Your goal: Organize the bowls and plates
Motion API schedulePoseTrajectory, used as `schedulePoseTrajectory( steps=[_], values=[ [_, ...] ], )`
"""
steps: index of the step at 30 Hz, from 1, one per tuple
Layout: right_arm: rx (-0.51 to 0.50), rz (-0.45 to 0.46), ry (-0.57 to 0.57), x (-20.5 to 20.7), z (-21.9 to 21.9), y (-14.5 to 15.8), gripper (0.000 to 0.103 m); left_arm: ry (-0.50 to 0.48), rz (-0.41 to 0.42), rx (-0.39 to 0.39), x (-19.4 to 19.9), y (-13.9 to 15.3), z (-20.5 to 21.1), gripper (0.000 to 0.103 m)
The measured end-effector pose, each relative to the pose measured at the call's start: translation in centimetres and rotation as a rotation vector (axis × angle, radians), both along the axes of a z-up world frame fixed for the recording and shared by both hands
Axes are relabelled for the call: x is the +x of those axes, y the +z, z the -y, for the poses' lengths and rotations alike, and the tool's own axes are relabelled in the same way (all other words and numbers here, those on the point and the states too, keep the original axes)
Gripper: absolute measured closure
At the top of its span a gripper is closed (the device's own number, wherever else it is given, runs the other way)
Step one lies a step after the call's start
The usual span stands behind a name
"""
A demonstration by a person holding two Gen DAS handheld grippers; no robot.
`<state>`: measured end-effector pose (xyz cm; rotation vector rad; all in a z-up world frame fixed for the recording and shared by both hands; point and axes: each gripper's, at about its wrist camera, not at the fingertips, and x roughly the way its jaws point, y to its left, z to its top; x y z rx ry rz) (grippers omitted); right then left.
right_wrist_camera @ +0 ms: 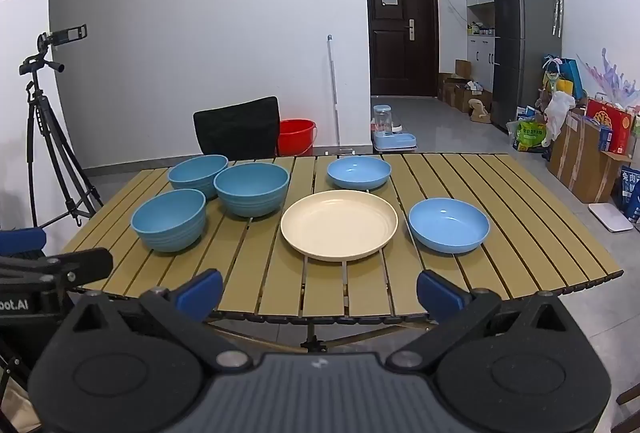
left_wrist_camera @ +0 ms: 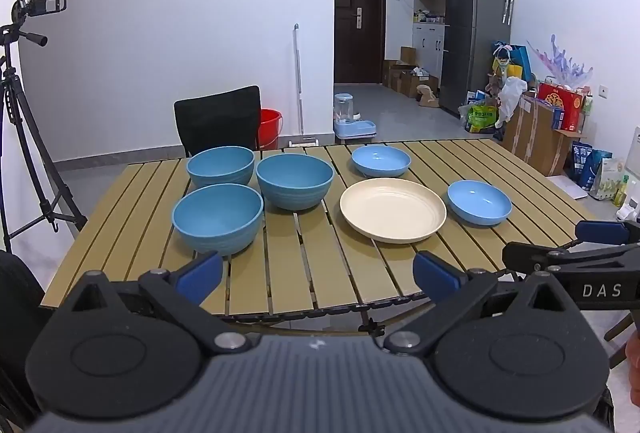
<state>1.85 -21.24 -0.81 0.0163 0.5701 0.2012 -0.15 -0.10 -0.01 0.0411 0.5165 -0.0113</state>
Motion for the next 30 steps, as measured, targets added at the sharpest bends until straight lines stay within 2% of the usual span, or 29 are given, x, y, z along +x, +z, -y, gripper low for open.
schedulePoseTrajectory(
  steps=[30],
  values=[
    [0.003, -0.003, 0.001, -0.02, 0.12, 0.04, 0.000, 0.003, -0.008, -0.026, -0.03, 0.56, -0.51, 0.000]
  ],
)
